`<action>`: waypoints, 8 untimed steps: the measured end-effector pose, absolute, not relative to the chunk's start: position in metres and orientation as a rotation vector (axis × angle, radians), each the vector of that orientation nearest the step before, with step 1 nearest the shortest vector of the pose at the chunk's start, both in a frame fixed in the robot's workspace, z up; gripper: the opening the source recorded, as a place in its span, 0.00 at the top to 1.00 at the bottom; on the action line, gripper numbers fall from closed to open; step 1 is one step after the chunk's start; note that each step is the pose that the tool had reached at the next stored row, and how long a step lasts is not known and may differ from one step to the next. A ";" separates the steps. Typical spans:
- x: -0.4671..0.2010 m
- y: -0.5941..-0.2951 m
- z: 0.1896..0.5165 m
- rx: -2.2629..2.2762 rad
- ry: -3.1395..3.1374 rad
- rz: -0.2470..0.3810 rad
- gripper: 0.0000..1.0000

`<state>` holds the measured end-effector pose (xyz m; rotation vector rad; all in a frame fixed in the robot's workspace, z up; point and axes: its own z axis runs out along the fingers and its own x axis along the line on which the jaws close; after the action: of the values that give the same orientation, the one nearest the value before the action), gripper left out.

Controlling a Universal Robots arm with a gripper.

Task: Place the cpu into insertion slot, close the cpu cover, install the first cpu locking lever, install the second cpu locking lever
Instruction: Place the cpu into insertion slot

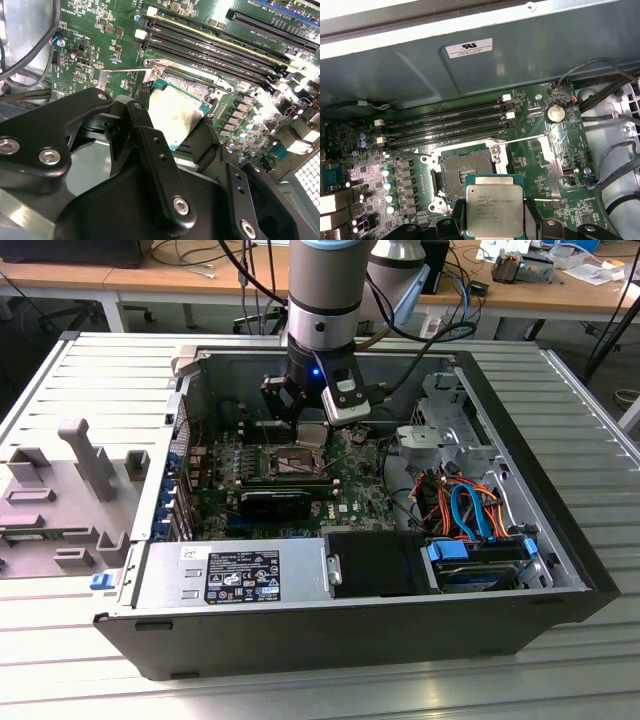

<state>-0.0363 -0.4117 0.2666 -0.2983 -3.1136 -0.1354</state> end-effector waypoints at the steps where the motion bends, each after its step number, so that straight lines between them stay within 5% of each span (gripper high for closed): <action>1: -0.036 -0.412 0.267 -0.299 -3.114 -0.135 0.45; 8: -0.036 -0.412 0.267 -0.304 -3.113 -0.135 0.45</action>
<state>-0.0363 -0.4117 0.2666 -0.3038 -3.1133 -0.1354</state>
